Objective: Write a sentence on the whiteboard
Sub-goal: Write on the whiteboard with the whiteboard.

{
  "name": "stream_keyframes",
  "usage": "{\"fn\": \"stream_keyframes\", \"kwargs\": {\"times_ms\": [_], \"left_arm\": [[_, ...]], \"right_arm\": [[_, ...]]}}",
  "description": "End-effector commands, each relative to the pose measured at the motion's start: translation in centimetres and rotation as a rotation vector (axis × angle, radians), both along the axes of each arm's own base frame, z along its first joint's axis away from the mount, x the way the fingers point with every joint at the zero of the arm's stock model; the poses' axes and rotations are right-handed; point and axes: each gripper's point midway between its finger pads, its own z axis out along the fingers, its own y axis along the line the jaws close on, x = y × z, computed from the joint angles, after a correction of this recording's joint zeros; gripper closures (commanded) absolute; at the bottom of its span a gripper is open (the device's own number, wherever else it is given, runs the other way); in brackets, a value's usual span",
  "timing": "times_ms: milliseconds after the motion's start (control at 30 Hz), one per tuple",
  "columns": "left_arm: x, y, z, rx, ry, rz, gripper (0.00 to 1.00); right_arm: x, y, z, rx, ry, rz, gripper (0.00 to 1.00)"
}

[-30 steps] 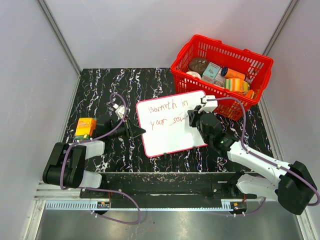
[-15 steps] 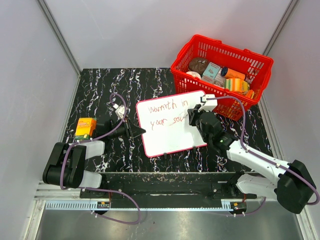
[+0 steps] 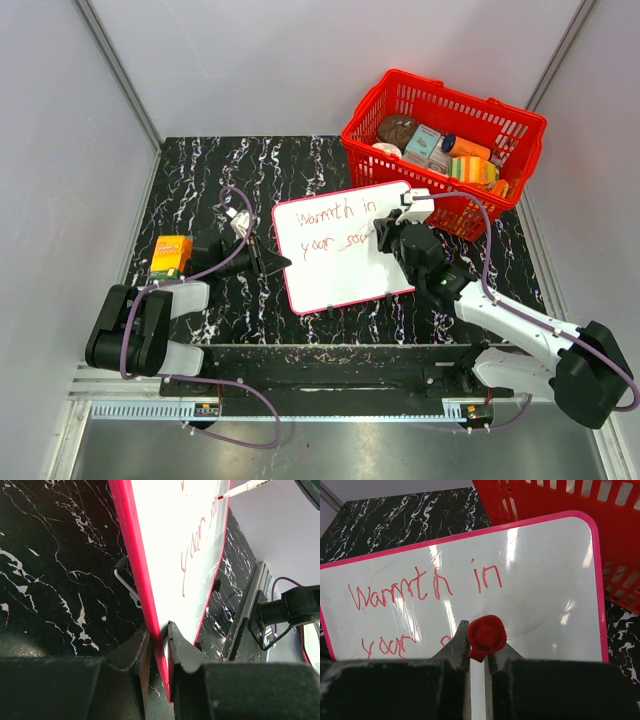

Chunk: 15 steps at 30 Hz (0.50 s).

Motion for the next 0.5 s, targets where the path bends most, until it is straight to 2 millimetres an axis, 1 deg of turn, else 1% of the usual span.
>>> {"fn": "stream_keyframes", "kwargs": {"times_ms": [0, 467], "left_arm": [[1.2, -0.1, 1.1, 0.031, -0.11, -0.002, 1.0], [1.2, -0.1, 1.1, 0.032, -0.113, -0.001, 1.0]], "right_arm": [[-0.3, -0.3, 0.0, 0.011, 0.006, 0.002, 1.0], [-0.9, -0.7, -1.1, 0.005, 0.034, 0.005, 1.0]]}}
